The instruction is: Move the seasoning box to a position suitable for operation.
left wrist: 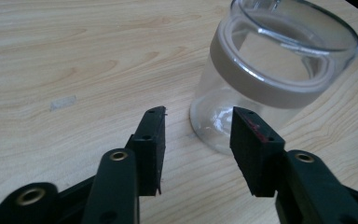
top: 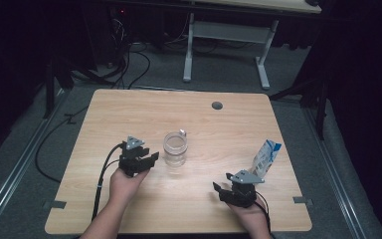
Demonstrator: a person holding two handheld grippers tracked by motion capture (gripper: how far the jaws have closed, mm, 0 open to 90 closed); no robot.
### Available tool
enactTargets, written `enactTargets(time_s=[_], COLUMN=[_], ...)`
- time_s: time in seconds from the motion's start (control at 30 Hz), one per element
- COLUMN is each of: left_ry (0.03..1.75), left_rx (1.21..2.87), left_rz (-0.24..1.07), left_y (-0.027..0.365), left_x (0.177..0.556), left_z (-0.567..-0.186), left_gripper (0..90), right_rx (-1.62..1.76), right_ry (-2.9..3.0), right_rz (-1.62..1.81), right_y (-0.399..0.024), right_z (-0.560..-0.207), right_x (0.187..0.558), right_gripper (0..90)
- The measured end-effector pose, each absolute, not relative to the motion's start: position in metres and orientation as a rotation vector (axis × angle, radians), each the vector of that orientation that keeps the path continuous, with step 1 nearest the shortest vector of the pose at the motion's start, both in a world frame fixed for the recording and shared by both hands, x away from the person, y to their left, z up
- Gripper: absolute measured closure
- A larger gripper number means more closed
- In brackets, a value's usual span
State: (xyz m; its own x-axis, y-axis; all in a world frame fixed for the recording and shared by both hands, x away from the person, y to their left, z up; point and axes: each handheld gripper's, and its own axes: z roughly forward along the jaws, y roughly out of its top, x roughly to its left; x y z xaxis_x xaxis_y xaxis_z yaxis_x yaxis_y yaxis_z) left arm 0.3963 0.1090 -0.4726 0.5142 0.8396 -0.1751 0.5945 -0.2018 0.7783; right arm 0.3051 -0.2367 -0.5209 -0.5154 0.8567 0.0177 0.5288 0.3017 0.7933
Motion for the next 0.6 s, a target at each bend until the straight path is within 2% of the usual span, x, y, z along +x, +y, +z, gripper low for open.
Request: enactTargets(time_s=[0.23,0.27,0.3,0.33,0.6], left_ry=[1.136,1.133,1.134,1.135,1.084], left_rx=[1.879,1.88,1.87,1.868,1.89], left_rz=[0.42,0.436,0.445,0.448,0.468], left_y=[0.095,0.092,0.09,0.088,0.064], left_x=[0.405,0.407,0.408,0.411,0.436], left_z=[-0.45,-0.446,-0.443,-0.44,-0.43], left_gripper=[69.5,75.2,75.2,80.1,89.6], right_rx=[1.26,1.263,1.263,1.264,1.246], right_ry=[2.149,2.152,2.152,2.156,2.168], right_rz=[1.08,1.078,1.078,1.076,1.085], right_y=[-0.242,-0.241,-0.241,-0.241,-0.239], right_z=[-0.521,-0.522,-0.522,-0.522,-0.522], right_x=[0.306,0.306,0.306,0.306,0.306], right_gripper=[37.0,37.0,37.0,37.0,37.0])
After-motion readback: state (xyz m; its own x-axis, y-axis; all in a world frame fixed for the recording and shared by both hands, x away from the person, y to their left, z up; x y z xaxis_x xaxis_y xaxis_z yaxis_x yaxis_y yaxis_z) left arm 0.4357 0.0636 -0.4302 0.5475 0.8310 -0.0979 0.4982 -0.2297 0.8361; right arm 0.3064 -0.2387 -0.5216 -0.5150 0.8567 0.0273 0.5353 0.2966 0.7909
